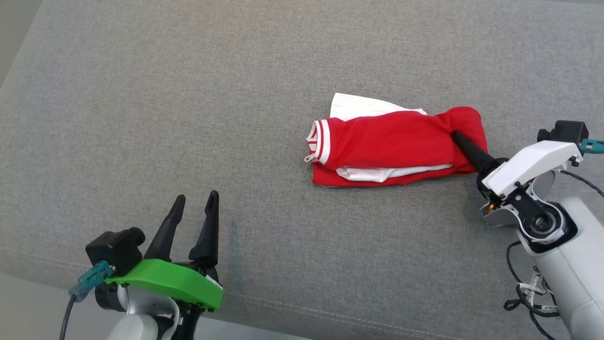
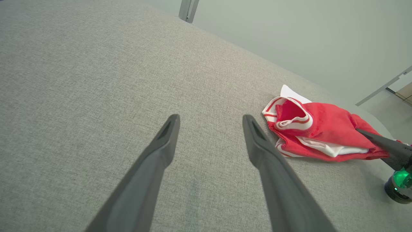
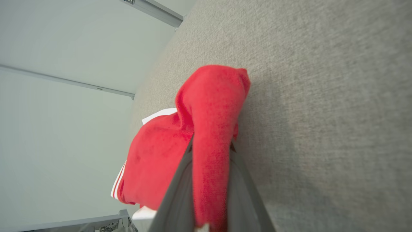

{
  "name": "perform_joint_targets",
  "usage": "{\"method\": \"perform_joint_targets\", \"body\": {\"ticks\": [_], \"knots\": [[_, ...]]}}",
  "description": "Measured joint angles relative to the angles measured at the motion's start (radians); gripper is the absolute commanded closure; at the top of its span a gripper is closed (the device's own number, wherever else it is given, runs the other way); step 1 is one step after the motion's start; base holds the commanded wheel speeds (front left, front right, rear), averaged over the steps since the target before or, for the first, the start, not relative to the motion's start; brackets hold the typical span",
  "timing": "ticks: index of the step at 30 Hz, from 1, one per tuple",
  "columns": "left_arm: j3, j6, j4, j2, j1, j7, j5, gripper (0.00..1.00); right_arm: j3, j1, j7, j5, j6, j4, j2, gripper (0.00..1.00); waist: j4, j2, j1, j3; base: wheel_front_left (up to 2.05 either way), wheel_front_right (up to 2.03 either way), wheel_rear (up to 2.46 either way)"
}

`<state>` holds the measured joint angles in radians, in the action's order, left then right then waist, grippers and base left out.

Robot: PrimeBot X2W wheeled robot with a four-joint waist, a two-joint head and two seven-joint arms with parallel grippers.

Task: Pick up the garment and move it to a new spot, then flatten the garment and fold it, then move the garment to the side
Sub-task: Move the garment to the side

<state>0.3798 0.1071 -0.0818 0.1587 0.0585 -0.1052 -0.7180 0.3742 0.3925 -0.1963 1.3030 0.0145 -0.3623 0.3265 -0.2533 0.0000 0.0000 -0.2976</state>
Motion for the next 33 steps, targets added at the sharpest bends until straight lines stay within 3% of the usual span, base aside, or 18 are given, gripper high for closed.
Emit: {"method": "perform_joint_targets", "body": {"ticks": [6,22,33], "knots": [[-0.020,0.001,-0.012,0.006,-0.008,0.000,0.000,0.00,0.000,0.022,-0.036,0.000,-0.015,0.006,0.029,1.00,0.013,0.0000,0.0000,0.002,0.00,0.00,0.00],[-0.061,0.009,-0.065,0.054,-0.023,0.029,0.012,0.00,-0.123,0.152,-0.079,-0.013,0.006,0.033,0.246,1.00,0.108,0.0000,0.0000,-0.027,0.00,0.00,0.00],[-0.085,0.016,-0.116,0.081,-0.027,0.062,0.047,0.00,-0.208,0.151,-0.048,0.016,0.023,0.035,0.265,1.00,0.214,0.0000,0.0000,-0.064,0.00,0.00,0.00]]}}
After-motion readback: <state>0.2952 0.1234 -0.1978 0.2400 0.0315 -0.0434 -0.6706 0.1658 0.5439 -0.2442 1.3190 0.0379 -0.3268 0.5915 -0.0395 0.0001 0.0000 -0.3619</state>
